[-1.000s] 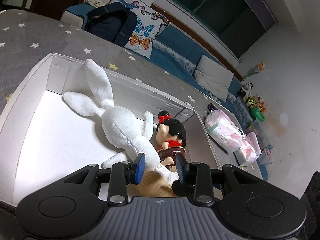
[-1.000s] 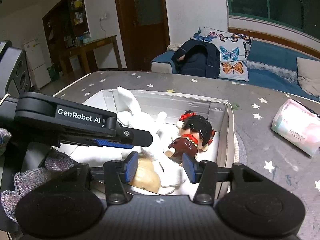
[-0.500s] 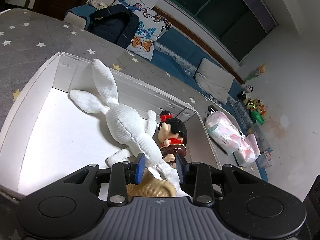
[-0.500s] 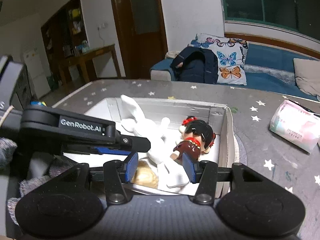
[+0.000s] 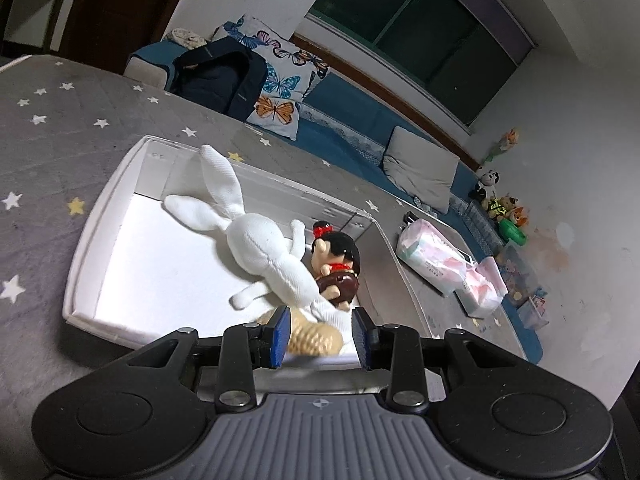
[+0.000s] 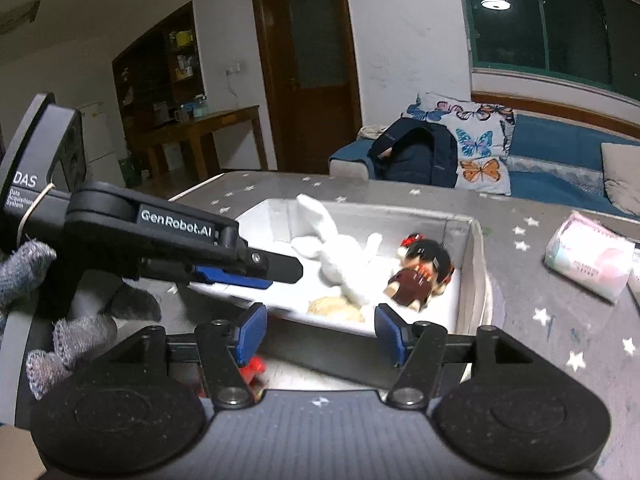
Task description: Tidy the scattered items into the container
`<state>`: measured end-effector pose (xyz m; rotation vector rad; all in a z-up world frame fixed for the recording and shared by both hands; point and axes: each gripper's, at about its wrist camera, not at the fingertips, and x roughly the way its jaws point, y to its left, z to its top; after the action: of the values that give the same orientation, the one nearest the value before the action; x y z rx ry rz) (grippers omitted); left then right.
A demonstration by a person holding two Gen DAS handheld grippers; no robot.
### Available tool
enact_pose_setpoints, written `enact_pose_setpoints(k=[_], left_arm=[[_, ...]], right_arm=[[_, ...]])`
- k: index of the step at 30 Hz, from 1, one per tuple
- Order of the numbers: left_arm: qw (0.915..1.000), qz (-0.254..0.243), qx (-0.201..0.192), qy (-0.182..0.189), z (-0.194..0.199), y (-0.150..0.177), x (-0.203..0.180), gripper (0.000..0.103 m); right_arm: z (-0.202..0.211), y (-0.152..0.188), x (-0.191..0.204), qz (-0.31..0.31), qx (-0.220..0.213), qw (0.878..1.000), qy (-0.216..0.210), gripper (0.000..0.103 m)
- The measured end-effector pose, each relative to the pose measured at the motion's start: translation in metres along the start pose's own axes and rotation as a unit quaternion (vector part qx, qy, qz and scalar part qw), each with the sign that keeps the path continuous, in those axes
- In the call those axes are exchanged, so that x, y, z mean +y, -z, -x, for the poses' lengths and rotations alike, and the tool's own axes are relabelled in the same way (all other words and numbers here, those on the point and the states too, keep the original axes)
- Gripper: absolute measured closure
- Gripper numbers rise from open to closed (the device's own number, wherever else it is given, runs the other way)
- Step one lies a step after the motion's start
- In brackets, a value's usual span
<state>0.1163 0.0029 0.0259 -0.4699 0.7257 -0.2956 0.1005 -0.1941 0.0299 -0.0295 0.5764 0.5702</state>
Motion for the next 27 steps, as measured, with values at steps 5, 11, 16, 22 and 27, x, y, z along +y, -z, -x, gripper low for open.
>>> enact_pose_setpoints(k=[5, 11, 16, 22, 27], left_arm=[[0.9998, -0.020, 0.007, -0.006, 0.012, 0.015, -0.003, 0.068], [0.9995, -0.027, 0.015, -0.010, 0.021, 0.033, -0.002, 0.068], [0.9993, -0.025, 0.028, -0.005, 0.027, 0.044, -0.001, 0.068], [0.9984, -0.027, 0.049, 0.003, 0.024, 0.052, -0.001, 0.067], [0.9975, -0.022, 0.067, 0.007, 0.017, 0.059, -0.001, 0.067]], right_arm=[[0.008, 0.016, 0.011, 0.004, 0.010, 1.000, -0.008, 0.038], [0.016, 0.032, 0.019, 0.004, 0.009, 1.000, -0.009, 0.032], [0.018, 0.043, 0.022, 0.004, 0.013, 1.000, -0.006, 0.032], [0.015, 0.056, 0.025, 0.003, 0.024, 1.000, -0.003, 0.032], [0.009, 0.063, 0.025, -0.002, 0.032, 0.999, -0.003, 0.033]])
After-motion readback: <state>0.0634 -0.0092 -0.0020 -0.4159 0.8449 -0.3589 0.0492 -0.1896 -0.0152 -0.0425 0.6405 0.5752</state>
